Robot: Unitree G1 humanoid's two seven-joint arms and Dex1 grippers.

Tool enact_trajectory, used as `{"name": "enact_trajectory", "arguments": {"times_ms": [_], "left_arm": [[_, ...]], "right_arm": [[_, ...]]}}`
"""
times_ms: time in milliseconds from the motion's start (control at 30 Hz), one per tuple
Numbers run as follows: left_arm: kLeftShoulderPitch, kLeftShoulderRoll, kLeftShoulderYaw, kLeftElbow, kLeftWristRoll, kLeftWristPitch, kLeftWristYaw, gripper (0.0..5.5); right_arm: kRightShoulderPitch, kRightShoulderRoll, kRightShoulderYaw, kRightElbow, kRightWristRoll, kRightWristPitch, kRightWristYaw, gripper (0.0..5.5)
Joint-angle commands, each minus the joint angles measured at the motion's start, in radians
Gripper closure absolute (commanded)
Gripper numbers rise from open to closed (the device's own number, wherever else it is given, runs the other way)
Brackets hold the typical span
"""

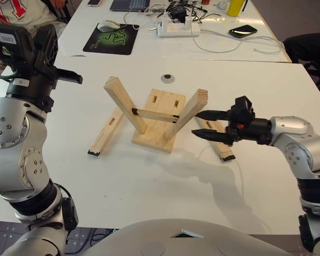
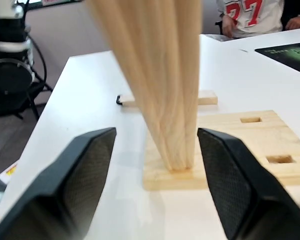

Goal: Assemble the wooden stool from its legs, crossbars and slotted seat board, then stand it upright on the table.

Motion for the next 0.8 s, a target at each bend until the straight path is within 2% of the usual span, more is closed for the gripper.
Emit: {"name": "enact_trajectory", "arguments": {"times_ms": [33,167,200,300,400,533,800], "left_arm": [[0.076,0.010,-0.014,0.036,0.013,-0.034,-0.015,5.50],[0.131,0.009,0.004,0.059,0.011,-0.067,-0.019,5.50],[0.136,0.009,0.004,0.064,0.011,-0.074,-0.020,5.50],[0.136,0.013,-0.002,0.075,0.009,-0.088,-0.019,5.50],[0.134,0.017,-0.004,0.082,0.007,-0.098,-0.018,5.50],[0.137,0.011,-0.004,0.072,0.007,-0.100,-0.007,5.50],[0.140,-0.007,-0.028,0.067,0.010,-0.107,0.015,5.50]], "right_arm": [[-0.124,0.035,-0.063,0.164,-0.040,-0.030,-0.073,2.48],[-0.366,0.212,-0.245,0.232,0.167,0.085,-0.349,2.48],[-0.420,0.255,-0.280,0.203,0.247,0.135,-0.433,2.67],[-0.503,0.326,-0.306,0.060,0.394,0.215,-0.589,3.06],[-0.546,0.335,-0.316,-0.065,0.538,0.286,-0.680,3.53],[-0.578,0.317,-0.268,-0.147,0.624,0.369,-0.755,4.10],[-0.393,0.309,-0.056,-0.265,0.443,0.370,-0.699,5.33]]}}
